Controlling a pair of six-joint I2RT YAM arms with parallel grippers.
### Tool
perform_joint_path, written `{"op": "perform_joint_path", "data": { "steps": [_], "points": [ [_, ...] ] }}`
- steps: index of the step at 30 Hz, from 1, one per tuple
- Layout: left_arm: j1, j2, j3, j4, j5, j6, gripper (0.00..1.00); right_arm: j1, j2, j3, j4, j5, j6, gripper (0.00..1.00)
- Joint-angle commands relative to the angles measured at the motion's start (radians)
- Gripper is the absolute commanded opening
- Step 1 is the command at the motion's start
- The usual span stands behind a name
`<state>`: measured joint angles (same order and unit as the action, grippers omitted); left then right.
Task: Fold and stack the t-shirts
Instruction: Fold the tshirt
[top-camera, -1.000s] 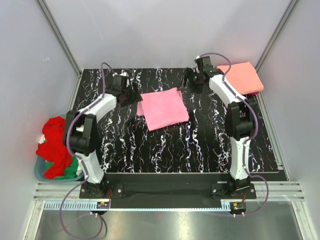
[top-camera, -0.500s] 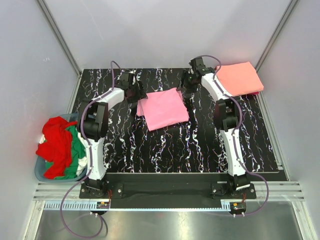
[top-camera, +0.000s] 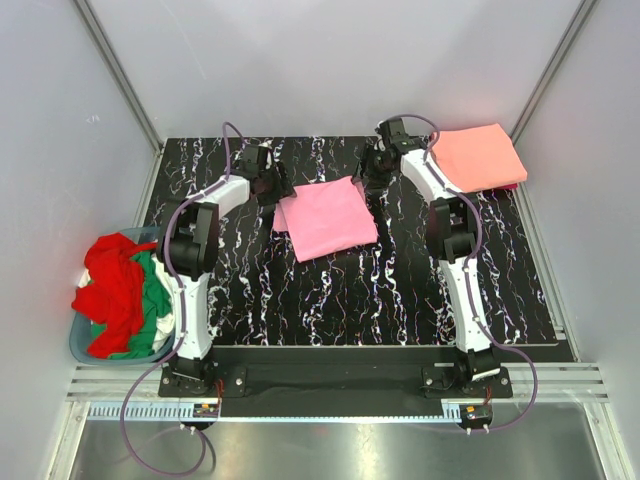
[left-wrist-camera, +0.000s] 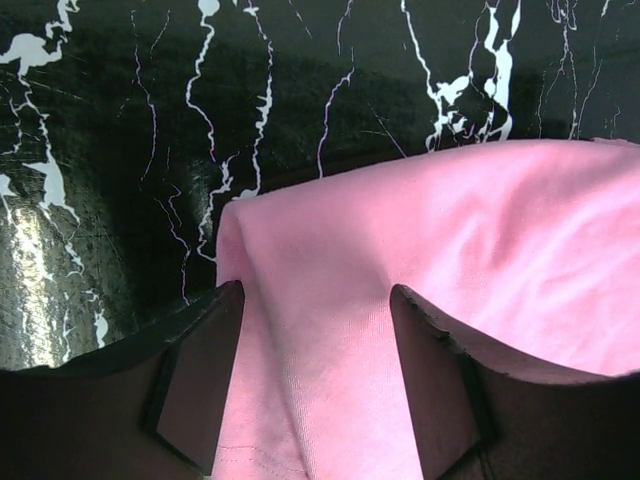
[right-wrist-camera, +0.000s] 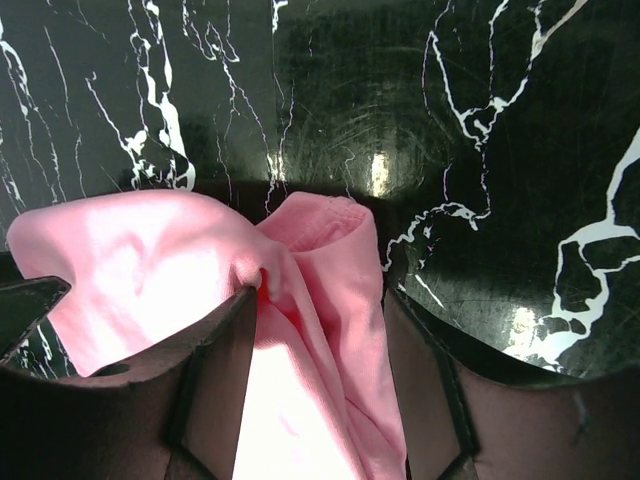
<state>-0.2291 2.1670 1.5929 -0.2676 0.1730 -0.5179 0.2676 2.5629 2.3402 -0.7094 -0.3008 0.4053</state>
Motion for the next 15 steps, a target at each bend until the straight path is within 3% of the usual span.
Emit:
{"op": "perform_joint_path", "data": {
  "steps": [1, 5, 10, 15],
  "points": [
    [0.010, -0.003, 0.015, 0.056, 0.019, -0.001, 0.65, 0.019, -0.099, -0.016, 0.044, -0.005, 0.004, 0.61],
    [0.016, -0.004, 0.009, 0.070, 0.028, -0.005, 0.64, 0.019, -0.138, -0.048, 0.076, -0.021, 0.007, 0.58],
    [0.016, 0.004, 0.019, 0.071, 0.039, -0.007, 0.62, 0.021, -0.269, -0.253, 0.269, 0.015, 0.021, 0.59],
    [0.017, 0.013, 0.024, 0.070, 0.042, -0.007, 0.61, 0.021, -0.311, -0.271, 0.295, 0.014, 0.038, 0.59]
  ]
}}
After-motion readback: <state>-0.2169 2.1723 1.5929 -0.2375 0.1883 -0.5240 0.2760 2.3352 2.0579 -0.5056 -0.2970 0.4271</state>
